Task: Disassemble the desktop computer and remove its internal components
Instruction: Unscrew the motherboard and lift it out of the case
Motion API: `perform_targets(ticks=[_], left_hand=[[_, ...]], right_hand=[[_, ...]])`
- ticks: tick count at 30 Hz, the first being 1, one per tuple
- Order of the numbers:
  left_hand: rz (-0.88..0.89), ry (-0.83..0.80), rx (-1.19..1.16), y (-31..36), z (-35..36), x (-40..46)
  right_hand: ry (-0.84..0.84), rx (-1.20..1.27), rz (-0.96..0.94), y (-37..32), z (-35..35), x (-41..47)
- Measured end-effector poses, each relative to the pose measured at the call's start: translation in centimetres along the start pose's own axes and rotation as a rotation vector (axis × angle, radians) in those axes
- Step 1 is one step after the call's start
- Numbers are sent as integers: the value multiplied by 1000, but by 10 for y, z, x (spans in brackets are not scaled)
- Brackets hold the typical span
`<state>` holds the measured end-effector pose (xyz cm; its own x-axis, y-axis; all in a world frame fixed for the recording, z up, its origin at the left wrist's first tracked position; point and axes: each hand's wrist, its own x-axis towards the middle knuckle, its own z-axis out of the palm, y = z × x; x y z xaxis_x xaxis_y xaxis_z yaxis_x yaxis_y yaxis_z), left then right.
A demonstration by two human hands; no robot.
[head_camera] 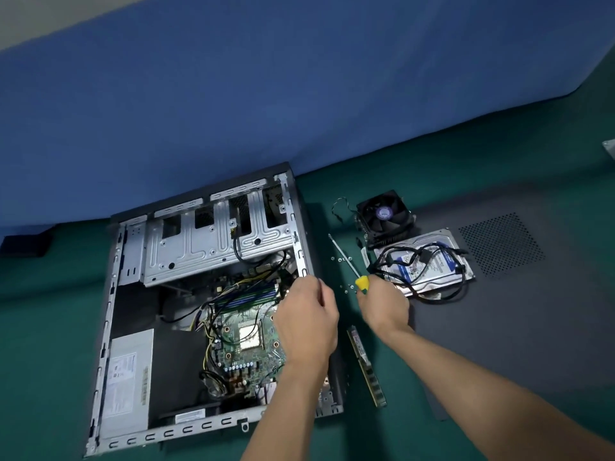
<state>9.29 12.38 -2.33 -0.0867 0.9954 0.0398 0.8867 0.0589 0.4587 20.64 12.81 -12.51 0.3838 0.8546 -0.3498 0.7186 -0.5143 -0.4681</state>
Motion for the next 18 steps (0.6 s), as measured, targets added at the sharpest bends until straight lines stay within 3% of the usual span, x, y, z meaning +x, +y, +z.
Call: perform_targets(ticks=[4, 7, 10, 13, 18], left_hand=[[14, -12, 0, -1, 1, 1], [10, -5, -15, 0, 0, 0], [2, -17, -23, -2, 1, 0], [-20, -31, -16, -4, 3, 0], [-18, -16, -16, -3, 3, 0]], right_hand=[[-27, -28, -11, 2, 3, -1], [-32, 112, 8, 4, -8, -11], [-148, 210, 45, 10, -17, -28], [-271, -59, 7, 16, -21, -35], [-321, -325, -24, 14, -19, -24]])
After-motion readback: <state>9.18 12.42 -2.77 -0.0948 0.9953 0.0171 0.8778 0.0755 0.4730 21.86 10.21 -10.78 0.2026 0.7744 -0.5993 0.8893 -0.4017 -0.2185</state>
